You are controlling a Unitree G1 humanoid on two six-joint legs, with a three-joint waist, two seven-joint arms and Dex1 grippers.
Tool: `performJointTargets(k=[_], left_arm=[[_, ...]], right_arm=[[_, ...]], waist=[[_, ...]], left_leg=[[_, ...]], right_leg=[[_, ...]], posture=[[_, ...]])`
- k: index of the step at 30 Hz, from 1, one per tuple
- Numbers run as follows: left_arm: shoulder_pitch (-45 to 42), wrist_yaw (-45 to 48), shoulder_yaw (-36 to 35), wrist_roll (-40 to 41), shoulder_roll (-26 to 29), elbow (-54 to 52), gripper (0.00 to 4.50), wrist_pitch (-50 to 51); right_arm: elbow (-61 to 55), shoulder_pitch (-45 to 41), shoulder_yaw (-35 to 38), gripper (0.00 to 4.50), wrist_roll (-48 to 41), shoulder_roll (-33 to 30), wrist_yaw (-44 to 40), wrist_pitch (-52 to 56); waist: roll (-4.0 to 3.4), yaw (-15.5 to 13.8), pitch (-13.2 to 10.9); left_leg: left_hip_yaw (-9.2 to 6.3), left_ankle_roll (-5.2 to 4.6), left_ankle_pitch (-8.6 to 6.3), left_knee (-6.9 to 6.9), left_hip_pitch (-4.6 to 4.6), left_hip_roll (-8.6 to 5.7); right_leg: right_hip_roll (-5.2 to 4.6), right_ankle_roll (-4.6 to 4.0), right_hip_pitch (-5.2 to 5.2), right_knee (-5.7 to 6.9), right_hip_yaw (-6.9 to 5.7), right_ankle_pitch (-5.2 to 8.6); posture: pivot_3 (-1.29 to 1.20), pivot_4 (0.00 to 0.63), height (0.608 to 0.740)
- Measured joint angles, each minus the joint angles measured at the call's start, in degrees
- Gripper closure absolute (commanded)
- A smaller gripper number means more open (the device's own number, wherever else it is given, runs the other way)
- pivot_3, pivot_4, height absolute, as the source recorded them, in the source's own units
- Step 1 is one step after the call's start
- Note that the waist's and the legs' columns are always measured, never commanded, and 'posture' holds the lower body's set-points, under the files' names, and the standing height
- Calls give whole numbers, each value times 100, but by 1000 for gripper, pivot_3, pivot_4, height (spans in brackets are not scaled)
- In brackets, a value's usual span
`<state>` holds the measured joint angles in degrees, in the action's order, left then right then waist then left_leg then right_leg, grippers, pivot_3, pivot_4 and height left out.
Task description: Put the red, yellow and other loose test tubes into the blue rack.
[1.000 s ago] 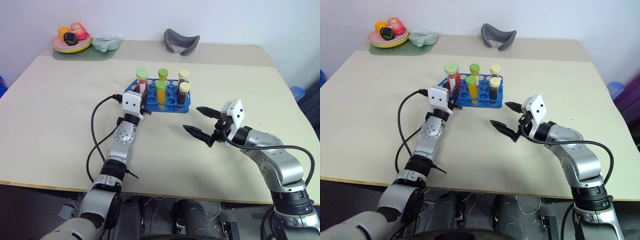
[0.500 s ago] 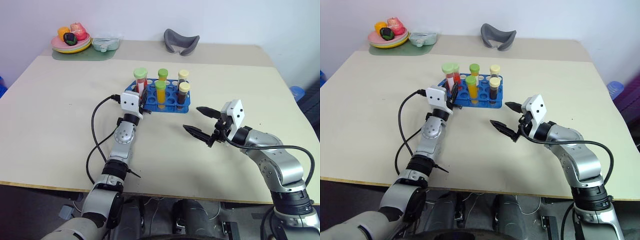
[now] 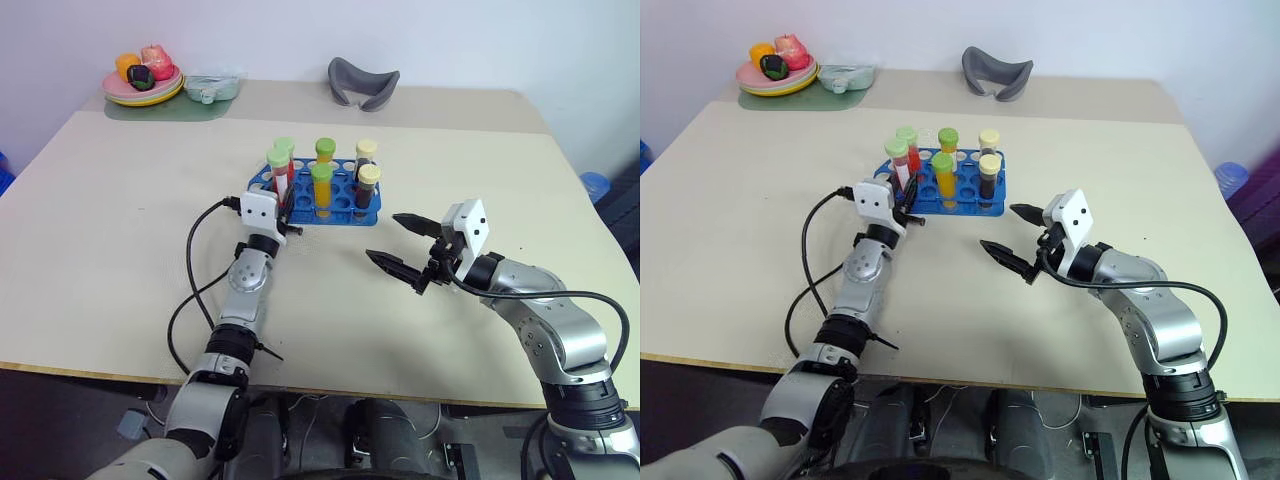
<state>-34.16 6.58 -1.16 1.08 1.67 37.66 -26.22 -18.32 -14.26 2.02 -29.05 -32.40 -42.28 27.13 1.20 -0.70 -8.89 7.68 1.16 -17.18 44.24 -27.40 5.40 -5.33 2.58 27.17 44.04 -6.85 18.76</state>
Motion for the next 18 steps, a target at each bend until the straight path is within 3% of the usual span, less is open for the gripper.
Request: performJointTargets(k=[4, 11, 18], left_arm=[[2, -60, 31, -114, 41, 13, 3713, -48], [2, -100, 21, -107, 23, 12, 98, -70], [384, 186, -32, 242, 67, -863, 39, 115]], right_arm=[[0, 0, 0, 0, 1, 0, -23, 0], [0, 0, 0, 0, 2, 0, -33, 0], [0, -3, 0, 0, 2, 3, -30, 0]], waist=[[0, -3, 0], [0, 0, 0], [0, 6, 0]], left_leg=[[0, 0, 0, 0, 0, 0], [0, 0, 0, 0, 0, 0], [-1, 0, 0, -1, 0, 1]], right_leg=[[0, 0, 0, 0, 0, 0], [0, 0, 0, 0, 0, 0], [0, 0, 0, 0, 0, 0]], posture=[[0, 150, 669], [0, 150, 669], [0, 150, 669]])
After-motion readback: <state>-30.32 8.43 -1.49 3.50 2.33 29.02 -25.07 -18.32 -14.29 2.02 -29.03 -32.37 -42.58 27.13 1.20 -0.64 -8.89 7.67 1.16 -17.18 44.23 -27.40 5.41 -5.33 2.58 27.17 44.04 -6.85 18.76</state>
